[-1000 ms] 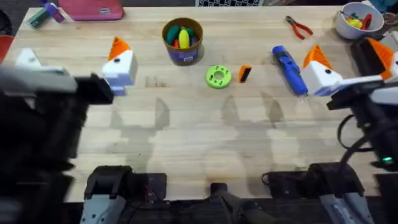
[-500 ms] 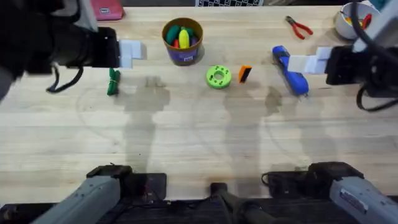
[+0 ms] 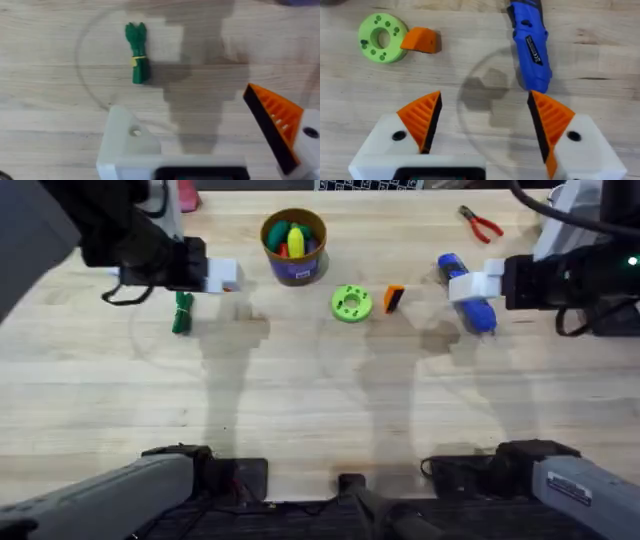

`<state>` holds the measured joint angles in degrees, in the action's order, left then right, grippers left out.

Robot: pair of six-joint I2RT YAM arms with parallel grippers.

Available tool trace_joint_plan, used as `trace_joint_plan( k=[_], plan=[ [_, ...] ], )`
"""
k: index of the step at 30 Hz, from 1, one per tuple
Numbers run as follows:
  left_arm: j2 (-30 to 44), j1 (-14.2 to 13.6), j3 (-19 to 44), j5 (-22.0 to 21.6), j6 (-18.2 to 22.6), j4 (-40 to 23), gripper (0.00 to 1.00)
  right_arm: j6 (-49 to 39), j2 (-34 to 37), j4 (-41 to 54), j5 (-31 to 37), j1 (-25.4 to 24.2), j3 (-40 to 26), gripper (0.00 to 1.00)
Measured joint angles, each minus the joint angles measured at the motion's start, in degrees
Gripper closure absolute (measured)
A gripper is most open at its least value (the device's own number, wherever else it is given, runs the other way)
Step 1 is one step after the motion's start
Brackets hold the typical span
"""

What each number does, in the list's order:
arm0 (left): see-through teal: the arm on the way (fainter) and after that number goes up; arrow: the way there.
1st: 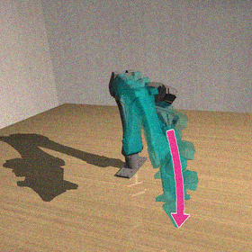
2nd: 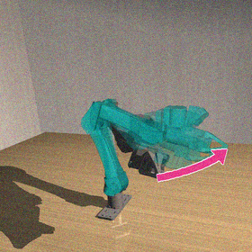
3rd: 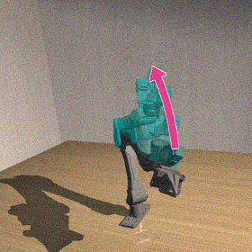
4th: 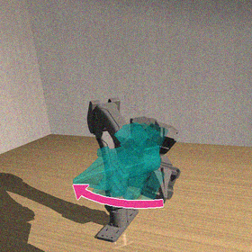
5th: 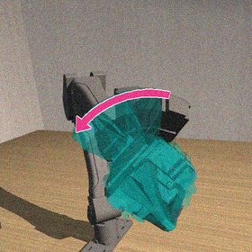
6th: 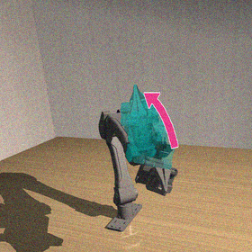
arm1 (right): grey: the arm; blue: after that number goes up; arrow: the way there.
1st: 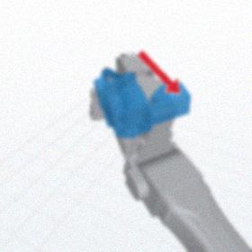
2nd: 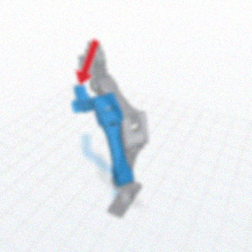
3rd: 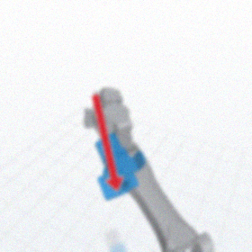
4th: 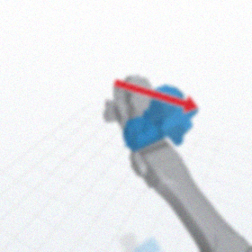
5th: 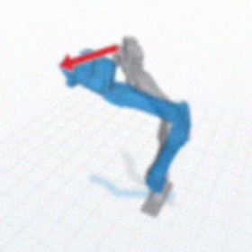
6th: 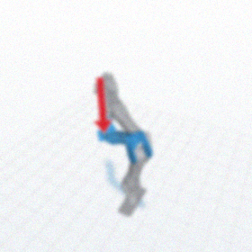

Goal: Pick up the gripper from the table and insert it into the empty holder that is missing its gripper. Then pick up a screw, insert it into the mounting hole, and use the screwdriver to tighten it. Finally, clean up the table by picking up the vegetable and placing it into the bucket.

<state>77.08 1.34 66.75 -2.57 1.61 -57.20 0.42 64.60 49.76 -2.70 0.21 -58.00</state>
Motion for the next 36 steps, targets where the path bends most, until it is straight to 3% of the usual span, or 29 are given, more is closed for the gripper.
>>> trace_joint_plan(
  k=[2,7,11,29,31,36],
  plan=[
    [0.00,2.44,0.72,0.43,1.14,-0.25,0.016,-0.02,0.02,0.00,0.00,0.00,-0.02,0.008],
    [0.15,12.31,1.39,1.49,3.97,-0.23,0.015,-0.02,0.02,-0.02,0.00,0.00,-0.02,0.007],
    [2.51,17.53,1.47,3.31,6.60,0.23,0.015,-0.01,0.02,-0.07,0.00,0.00,-0.02,0.008],
    [27.27,18.47,1.53,6.29,12.97,12.49,0.019,-0.02,0.02,-0.07,0.00,0.00,-0.02,0.008],
    [27.39,18.47,1.63,6.74,13.00,12.62,0.083,-0.02,0.02,-0.07,0.00,0.00,-0.02,0.008],
    [27.43,18.29,1.65,7.55,13.27,13.09,0.587,-0.01,0.02,-0.07,0.00,0.00,-0.02,0.008]
  ],
)
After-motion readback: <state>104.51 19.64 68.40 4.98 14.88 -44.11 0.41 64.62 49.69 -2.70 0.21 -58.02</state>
